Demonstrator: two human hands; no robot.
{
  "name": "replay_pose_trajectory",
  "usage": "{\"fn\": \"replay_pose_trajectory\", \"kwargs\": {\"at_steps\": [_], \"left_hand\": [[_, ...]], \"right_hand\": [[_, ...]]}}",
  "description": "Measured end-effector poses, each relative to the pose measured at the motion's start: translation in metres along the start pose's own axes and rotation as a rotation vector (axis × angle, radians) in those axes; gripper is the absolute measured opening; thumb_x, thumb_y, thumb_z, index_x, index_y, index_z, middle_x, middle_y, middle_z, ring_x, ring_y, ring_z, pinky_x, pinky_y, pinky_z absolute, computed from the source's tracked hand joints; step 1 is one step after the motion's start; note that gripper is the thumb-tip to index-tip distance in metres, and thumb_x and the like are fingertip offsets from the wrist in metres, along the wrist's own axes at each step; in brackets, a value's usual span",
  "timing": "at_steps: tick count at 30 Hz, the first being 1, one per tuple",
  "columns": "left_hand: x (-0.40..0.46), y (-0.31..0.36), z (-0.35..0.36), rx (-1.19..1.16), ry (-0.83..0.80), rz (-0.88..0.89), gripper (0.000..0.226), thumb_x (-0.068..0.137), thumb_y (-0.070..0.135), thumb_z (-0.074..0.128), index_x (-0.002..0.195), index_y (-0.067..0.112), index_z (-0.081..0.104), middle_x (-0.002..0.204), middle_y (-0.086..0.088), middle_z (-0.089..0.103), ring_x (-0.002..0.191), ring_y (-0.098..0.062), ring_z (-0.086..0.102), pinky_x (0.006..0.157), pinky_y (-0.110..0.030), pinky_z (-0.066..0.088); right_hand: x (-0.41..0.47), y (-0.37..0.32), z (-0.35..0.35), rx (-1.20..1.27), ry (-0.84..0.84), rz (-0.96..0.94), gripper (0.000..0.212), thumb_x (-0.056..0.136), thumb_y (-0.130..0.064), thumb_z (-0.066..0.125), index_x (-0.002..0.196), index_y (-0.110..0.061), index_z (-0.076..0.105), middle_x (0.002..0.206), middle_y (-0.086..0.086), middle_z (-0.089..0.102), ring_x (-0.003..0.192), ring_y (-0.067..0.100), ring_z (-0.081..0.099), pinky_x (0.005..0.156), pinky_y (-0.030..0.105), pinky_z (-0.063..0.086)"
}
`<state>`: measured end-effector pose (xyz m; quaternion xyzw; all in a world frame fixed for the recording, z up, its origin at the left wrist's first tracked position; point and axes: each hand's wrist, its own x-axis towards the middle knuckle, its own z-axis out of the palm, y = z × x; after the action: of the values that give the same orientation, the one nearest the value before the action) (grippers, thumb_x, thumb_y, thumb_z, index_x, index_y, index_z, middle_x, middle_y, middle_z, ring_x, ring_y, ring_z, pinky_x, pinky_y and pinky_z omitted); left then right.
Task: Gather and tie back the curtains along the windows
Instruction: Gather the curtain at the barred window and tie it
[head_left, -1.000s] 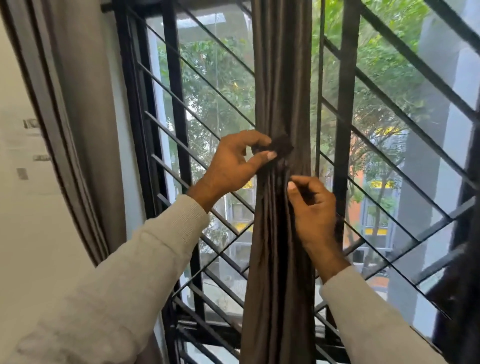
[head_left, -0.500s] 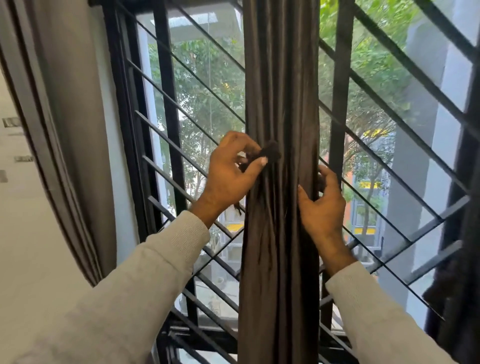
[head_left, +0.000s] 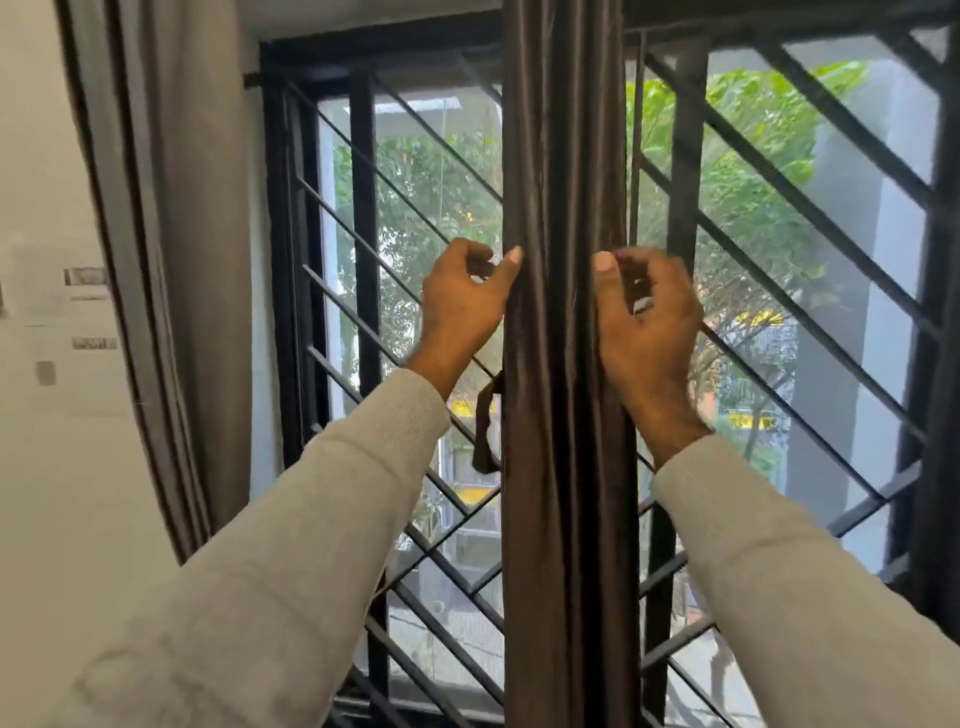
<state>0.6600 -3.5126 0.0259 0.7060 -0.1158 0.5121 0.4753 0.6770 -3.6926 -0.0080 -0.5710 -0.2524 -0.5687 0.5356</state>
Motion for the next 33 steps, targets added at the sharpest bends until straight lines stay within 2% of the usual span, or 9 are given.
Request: {"fn": "replay_pose_trajectory", "kwargs": {"at_steps": [4, 7, 10, 13, 16, 20, 24, 27, 33], "left_hand": [[0.0, 0.003, -0.002, -0.169, -0.052, -0.105, 0.034, 0.089, 0.047, 0.079, 0.108, 0.025, 0.06, 0.097, -0.006, 0.074, 0.093, -0.026, 0.078, 0.081, -0.061, 0.064], [0.0, 0.017, -0.005, -0.177, 0.022, 0.016, 0.035, 0.09, 0.065, 0.07, 0.099, 0.032, 0.062, 0.103, 0.0, 0.075, 0.098, -0.02, 0.074, 0.086, -0.052, 0.064], [0.003, 0.03, -0.007, -0.056, 0.019, 0.156, 0.044, 0.084, 0.064, 0.08, 0.095, 0.024, 0.066, 0.093, 0.007, 0.074, 0.081, -0.011, 0.072, 0.072, -0.032, 0.061], [0.014, 0.03, -0.013, 0.083, 0.015, 0.198, 0.021, 0.083, 0.046, 0.081, 0.082, 0.029, 0.068, 0.079, 0.008, 0.073, 0.072, -0.011, 0.071, 0.071, -0.042, 0.063], [0.022, 0.021, -0.024, 0.075, 0.017, 0.108, 0.021, 0.081, 0.04, 0.077, 0.089, 0.021, 0.078, 0.083, 0.004, 0.077, 0.079, -0.018, 0.076, 0.076, -0.05, 0.066], [0.013, 0.017, -0.029, 0.158, 0.089, 0.185, 0.019, 0.081, 0.028, 0.087, 0.092, 0.025, 0.072, 0.08, 0.011, 0.075, 0.072, -0.005, 0.071, 0.072, -0.037, 0.064], [0.002, 0.012, -0.033, 0.172, 0.14, 0.368, 0.043, 0.086, 0.025, 0.086, 0.113, 0.017, 0.054, 0.078, 0.012, 0.068, 0.067, -0.009, 0.07, 0.061, -0.027, 0.057], [0.001, 0.003, -0.033, 0.231, 0.067, 0.53, 0.014, 0.095, 0.024, 0.077, 0.099, 0.013, 0.068, 0.081, 0.003, 0.071, 0.073, -0.02, 0.07, 0.068, -0.041, 0.059], [0.01, 0.009, -0.024, 0.143, -0.111, 0.459, 0.033, 0.095, 0.047, 0.075, 0.094, 0.015, 0.081, 0.08, 0.004, 0.076, 0.074, -0.012, 0.072, 0.071, -0.041, 0.06]], "right_hand": [[0.012, -0.017, 0.002, -0.079, -0.09, -0.123, 0.039, 0.092, -0.023, 0.076, 0.127, -0.013, 0.062, 0.119, 0.002, 0.066, 0.101, 0.007, 0.061, 0.088, 0.013, 0.048], [0.016, -0.02, -0.002, -0.101, -0.093, -0.19, 0.045, 0.085, -0.008, 0.072, 0.128, -0.018, 0.06, 0.125, 0.003, 0.057, 0.104, 0.01, 0.062, 0.088, 0.03, 0.056], [0.019, -0.018, -0.004, -0.222, -0.136, -0.274, 0.042, 0.084, -0.007, 0.069, 0.122, -0.024, 0.067, 0.132, 0.006, 0.05, 0.106, 0.019, 0.062, 0.083, 0.032, 0.057], [0.023, -0.012, -0.007, -0.305, -0.117, -0.22, 0.034, 0.083, -0.006, 0.063, 0.107, -0.026, 0.075, 0.137, 0.007, 0.05, 0.111, 0.026, 0.06, 0.087, 0.04, 0.057], [0.022, -0.017, -0.008, -0.469, -0.058, -0.189, 0.015, 0.091, -0.034, 0.066, 0.095, -0.027, 0.078, 0.148, 0.007, 0.047, 0.132, 0.033, 0.046, 0.102, 0.054, 0.045], [0.005, -0.033, -0.003, -0.657, -0.178, -0.34, 0.05, 0.087, -0.075, 0.062, 0.095, -0.028, 0.08, 0.161, 0.005, 0.038, 0.145, 0.032, 0.036, 0.107, 0.053, 0.034], [-0.009, -0.032, 0.003, -0.749, -0.25, -0.261, 0.035, 0.086, -0.056, 0.064, 0.094, -0.025, 0.079, 0.165, 0.011, 0.032, 0.144, 0.038, 0.033, 0.107, 0.056, 0.035], [-0.022, -0.027, 0.008, -0.675, -0.229, -0.219, 0.025, 0.091, -0.042, 0.065, 0.096, -0.022, 0.078, 0.163, 0.017, 0.036, 0.14, 0.041, 0.037, 0.103, 0.056, 0.039], [-0.036, -0.01, 0.018, -0.517, -0.387, -0.336, 0.024, 0.097, -0.033, 0.065, 0.11, -0.017, 0.077, 0.151, 0.02, 0.046, 0.126, 0.044, 0.054, 0.098, 0.056, 0.05]]}}
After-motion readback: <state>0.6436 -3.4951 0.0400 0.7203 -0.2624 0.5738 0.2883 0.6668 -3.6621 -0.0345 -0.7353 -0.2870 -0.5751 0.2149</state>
